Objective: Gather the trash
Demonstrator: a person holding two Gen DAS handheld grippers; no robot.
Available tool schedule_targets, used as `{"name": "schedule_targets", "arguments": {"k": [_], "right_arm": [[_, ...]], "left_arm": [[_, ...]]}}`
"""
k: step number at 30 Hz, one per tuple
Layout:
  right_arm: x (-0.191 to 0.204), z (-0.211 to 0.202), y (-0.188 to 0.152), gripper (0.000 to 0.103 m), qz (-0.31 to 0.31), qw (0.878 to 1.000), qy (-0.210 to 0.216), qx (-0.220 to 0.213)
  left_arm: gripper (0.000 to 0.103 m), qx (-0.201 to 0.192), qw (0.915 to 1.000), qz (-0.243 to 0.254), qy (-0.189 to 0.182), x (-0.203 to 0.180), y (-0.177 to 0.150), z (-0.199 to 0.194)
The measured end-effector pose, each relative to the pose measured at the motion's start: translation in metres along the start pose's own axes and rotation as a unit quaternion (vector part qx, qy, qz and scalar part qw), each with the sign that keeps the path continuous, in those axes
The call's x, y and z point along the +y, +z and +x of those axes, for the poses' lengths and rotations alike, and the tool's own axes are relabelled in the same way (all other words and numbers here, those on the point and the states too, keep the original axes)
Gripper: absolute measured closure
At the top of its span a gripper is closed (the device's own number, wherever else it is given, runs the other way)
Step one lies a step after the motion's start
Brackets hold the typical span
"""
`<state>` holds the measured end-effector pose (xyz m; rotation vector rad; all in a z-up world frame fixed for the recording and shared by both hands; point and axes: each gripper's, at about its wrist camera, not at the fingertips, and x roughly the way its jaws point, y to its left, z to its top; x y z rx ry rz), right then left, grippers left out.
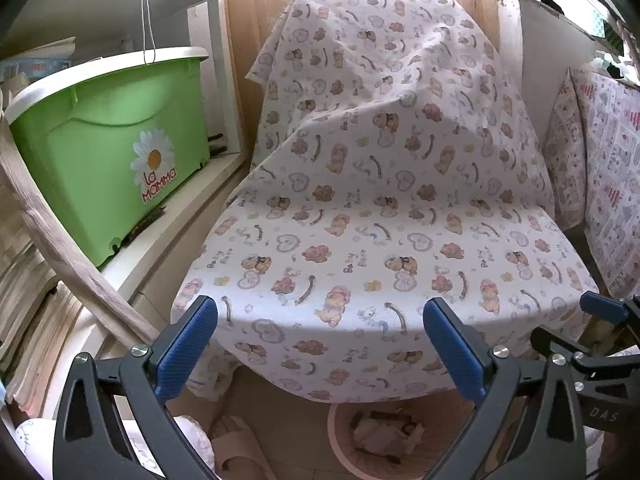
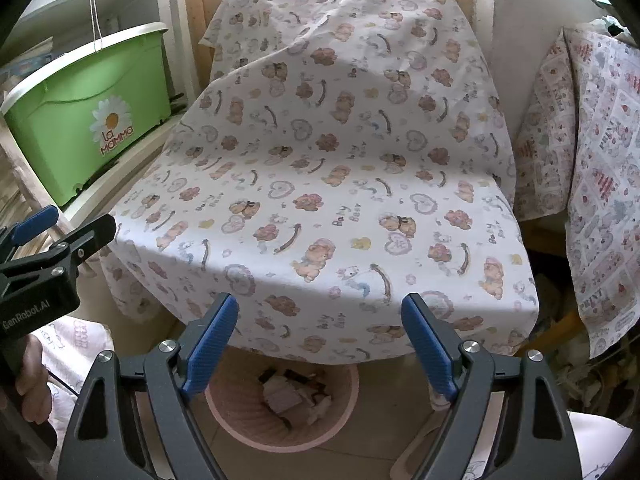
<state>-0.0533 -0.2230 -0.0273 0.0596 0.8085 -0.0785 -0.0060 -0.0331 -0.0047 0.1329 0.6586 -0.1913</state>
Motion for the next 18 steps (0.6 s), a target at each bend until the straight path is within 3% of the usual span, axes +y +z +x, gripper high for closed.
{"name": "schedule_targets", "arguments": {"k": [18], "right_arm": [[-0.0047,-0.0014,0.0034,0.017,0.002,1.000,0.002,0.000]], "left_arm": [[0.001,0.000,1.0000,0.003,0.005,-0.0055,0.0005,-0.0007]]}}
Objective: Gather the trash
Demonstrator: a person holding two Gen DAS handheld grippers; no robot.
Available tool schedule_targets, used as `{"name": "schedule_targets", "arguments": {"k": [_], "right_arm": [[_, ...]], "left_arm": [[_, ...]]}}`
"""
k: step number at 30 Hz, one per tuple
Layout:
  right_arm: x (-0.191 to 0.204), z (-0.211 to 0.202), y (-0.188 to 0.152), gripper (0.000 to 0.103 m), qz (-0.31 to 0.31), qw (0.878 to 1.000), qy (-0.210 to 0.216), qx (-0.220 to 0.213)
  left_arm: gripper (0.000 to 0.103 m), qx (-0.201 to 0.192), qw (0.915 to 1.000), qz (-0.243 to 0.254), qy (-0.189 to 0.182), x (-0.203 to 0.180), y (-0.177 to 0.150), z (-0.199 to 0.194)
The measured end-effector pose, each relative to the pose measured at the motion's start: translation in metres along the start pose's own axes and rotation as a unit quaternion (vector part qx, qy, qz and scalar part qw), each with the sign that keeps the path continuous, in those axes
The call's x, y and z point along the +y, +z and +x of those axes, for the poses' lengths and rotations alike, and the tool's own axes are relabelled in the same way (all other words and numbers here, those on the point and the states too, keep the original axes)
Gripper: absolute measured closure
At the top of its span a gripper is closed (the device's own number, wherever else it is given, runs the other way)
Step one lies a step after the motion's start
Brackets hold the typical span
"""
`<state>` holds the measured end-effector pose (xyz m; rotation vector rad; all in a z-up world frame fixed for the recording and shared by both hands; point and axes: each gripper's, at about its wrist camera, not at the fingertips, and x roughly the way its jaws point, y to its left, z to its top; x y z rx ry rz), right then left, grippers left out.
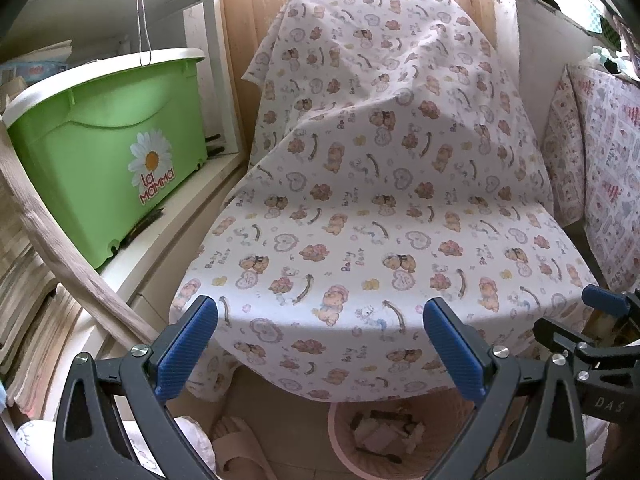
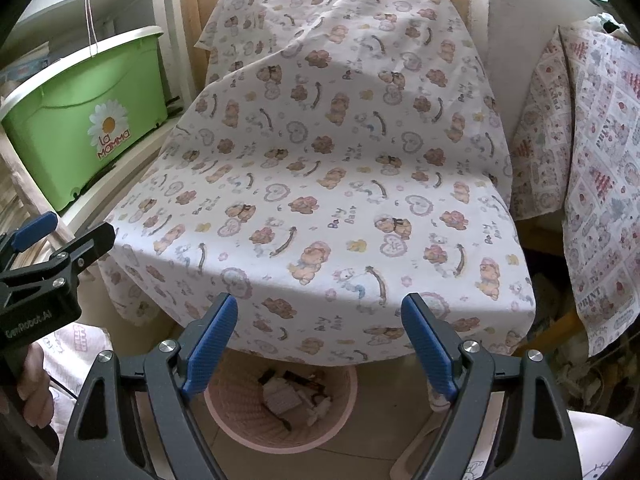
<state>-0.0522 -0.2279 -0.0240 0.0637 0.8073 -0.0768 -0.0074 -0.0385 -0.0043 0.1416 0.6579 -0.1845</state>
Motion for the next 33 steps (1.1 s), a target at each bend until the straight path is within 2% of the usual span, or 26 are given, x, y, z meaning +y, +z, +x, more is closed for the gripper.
{"name": "schedule_targets", "arguments": {"k": [23,33], "right_arm": [[-0.0019,-0.0008,0.0018,0.018,0.002,1.000,-0.001,-0.001],[-0.0028,-0.0022,0.0028,0.017,0.006,1.000,-0.006,-0.005]], "left_arm": [[0.001,-0.004,0.9999,-0.009,0.001,0.0063,-0.0021,0.0000],[0.001,0.016,0.9996,-0.022,-0.005,0.0040,-0.0031,0.0081]]}}
